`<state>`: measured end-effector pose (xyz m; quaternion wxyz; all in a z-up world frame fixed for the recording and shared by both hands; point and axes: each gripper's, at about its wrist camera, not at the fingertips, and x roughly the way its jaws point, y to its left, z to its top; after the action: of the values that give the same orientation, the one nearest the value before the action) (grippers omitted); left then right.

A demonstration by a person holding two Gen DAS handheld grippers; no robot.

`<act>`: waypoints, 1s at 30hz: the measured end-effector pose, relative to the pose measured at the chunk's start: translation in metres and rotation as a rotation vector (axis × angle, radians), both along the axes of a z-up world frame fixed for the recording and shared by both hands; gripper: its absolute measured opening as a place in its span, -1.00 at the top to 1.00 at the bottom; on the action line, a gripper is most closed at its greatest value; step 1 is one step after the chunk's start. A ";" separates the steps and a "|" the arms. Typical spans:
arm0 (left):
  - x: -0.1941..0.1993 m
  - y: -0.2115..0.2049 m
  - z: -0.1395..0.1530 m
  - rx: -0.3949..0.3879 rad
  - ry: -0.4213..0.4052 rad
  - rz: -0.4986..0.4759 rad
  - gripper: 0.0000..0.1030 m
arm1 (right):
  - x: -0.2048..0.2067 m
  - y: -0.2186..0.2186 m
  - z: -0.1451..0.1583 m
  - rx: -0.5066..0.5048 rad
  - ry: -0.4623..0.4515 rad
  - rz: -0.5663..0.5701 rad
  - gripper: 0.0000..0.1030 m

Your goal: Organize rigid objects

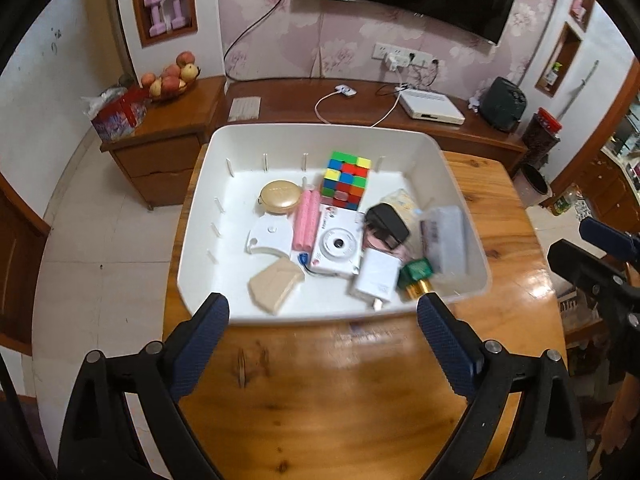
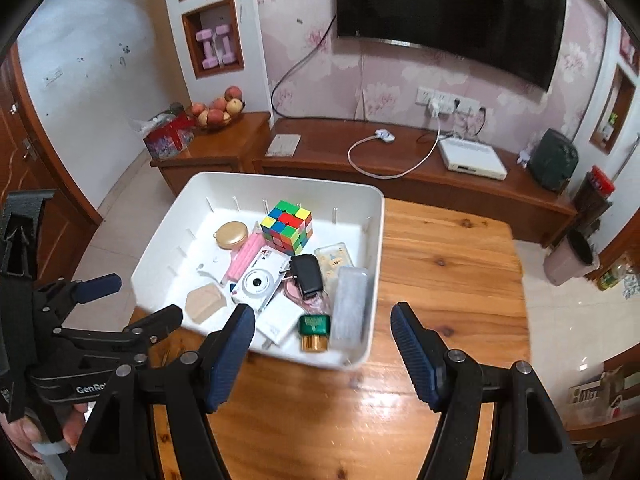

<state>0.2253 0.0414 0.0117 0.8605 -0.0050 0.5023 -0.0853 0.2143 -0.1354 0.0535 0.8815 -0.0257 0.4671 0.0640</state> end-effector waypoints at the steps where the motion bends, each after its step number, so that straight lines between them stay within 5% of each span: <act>1: -0.010 -0.001 0.005 0.004 -0.009 -0.001 -0.86 | -0.011 -0.001 0.007 -0.011 -0.016 0.002 -0.39; 8: -0.079 -0.019 0.015 0.020 -0.034 -0.026 -0.91 | -0.092 -0.004 0.025 -0.073 -0.101 0.030 -0.44; 16: -0.149 -0.038 0.015 -0.006 -0.067 -0.045 -0.91 | -0.173 -0.013 0.012 -0.059 -0.124 0.018 -0.47; 30: -0.217 -0.039 0.041 0.013 -0.237 0.006 -0.91 | -0.258 -0.021 0.018 -0.021 -0.309 -0.059 -0.56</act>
<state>0.0081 0.0021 0.0522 0.9142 0.0090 0.3974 -0.0793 -0.0437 -0.1562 0.0712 0.9440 -0.0307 0.3272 0.0284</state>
